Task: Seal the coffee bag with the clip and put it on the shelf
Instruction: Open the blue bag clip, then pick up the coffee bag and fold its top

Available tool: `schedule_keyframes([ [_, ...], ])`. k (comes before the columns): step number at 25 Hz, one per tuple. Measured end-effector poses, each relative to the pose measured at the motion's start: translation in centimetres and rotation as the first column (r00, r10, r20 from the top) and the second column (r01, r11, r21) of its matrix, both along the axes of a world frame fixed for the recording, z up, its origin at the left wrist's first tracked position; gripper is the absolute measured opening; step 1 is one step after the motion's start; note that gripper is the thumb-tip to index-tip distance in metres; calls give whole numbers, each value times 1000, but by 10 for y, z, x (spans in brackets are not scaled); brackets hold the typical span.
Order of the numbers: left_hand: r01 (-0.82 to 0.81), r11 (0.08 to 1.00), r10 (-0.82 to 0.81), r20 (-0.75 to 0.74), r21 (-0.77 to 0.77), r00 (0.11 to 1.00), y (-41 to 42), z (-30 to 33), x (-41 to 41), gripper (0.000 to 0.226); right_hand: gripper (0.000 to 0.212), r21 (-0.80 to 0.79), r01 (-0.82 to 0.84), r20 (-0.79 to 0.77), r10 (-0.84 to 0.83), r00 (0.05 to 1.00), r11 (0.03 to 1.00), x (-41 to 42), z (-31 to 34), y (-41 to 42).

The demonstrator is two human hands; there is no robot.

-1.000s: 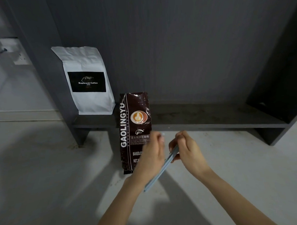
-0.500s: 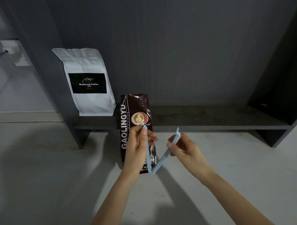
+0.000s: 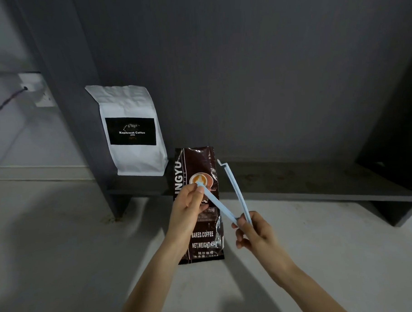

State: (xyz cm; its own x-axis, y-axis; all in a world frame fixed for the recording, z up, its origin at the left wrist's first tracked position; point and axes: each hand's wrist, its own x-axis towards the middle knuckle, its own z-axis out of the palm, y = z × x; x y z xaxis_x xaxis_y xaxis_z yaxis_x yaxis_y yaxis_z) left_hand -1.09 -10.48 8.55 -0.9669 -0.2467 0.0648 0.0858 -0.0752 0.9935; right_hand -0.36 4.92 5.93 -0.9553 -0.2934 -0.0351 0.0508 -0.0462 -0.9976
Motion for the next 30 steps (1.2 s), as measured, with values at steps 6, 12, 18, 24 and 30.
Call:
schedule_keyframes([
  [6,-122,969,121,-20,-214,992,-35,4,-31,14,12,-63,91,4,-91,996,994,-33,3,12],
  [12,-117,978,134,91,-173,987,-61,-13,-63,50,12,-79,234,51,-230,972,969,-49,-2,29],
  [18,21,982,2,122,-187,992,-68,-17,-67,33,10,-51,277,61,-274,960,959,-47,-4,34],
  [24,54,981,-20,176,-189,984,-66,-25,-56,26,9,-36,275,55,-273,960,961,-40,-3,34],
  [30,45,991,-21,181,-128,983,-55,-31,-35,16,14,-184,297,148,-273,951,937,-29,-10,34],
])
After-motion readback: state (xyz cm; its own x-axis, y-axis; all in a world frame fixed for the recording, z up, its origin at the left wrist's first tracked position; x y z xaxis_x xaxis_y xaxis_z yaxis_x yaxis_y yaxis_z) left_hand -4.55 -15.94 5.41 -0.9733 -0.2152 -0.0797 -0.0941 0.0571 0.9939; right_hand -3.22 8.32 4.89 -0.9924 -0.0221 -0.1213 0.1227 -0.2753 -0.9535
